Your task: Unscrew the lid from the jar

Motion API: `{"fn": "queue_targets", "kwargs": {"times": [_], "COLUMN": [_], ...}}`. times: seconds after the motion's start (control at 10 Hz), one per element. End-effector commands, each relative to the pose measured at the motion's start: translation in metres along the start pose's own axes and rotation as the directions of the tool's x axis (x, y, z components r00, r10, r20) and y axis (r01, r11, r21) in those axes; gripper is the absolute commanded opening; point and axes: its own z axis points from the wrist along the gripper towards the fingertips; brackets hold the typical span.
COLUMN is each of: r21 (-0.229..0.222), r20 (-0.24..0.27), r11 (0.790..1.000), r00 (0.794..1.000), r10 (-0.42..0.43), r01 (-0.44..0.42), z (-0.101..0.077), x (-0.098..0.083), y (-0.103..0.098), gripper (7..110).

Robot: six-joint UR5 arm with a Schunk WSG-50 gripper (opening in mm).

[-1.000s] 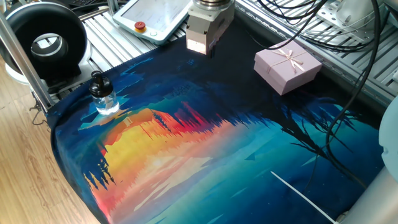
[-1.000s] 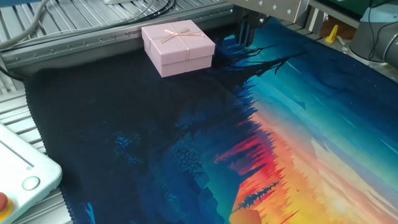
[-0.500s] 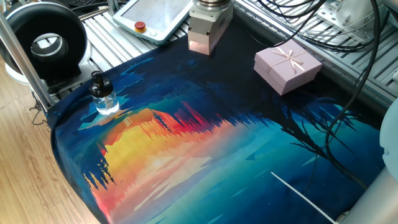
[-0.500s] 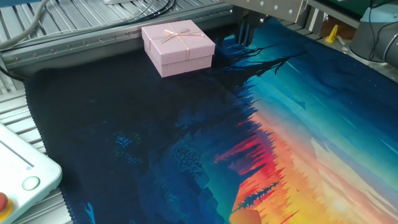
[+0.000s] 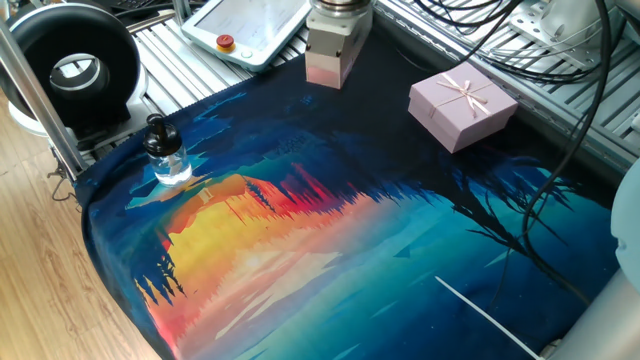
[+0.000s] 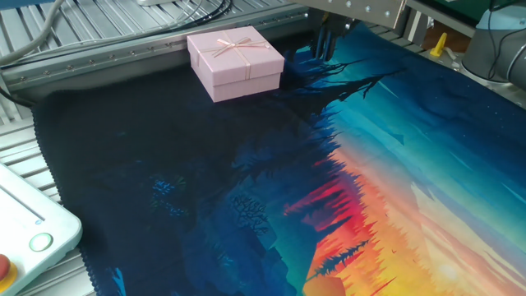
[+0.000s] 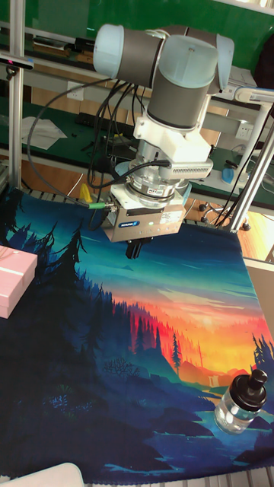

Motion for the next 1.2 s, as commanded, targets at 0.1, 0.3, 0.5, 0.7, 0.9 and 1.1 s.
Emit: {"fn": "queue_targets", "kwargs": {"times": [0.1, 0.3, 0.5, 0.7, 0.9, 1.1], "r21": [-0.014, -0.009, -0.004, 0.006, 0.002, -0.019], "r20": [0.011, 0.011, 0.01, 0.002, 0.007, 0.007], "r11": [0.998, 0.996, 0.993, 0.99, 0.993, 0.999], "r00": [0.998, 0.996, 0.993, 0.99, 0.992, 0.999], "r10": [-0.063, -0.087, -0.115, -0.142, -0.122, -0.045], "r01": [0.063, 0.087, 0.115, 0.142, 0.122, 0.045], "z": [-0.0018, -0.0019, -0.0019, -0.0024, -0.0027, -0.0032], "x": [-0.0023, -0.0023, -0.002, -0.0005, -0.0016, -0.0012], "y": [0.0036, 0.0023, 0.0011, -0.0011, 0.0002, 0.0057], "gripper": [7, 7, 7, 7, 7, 7]}}
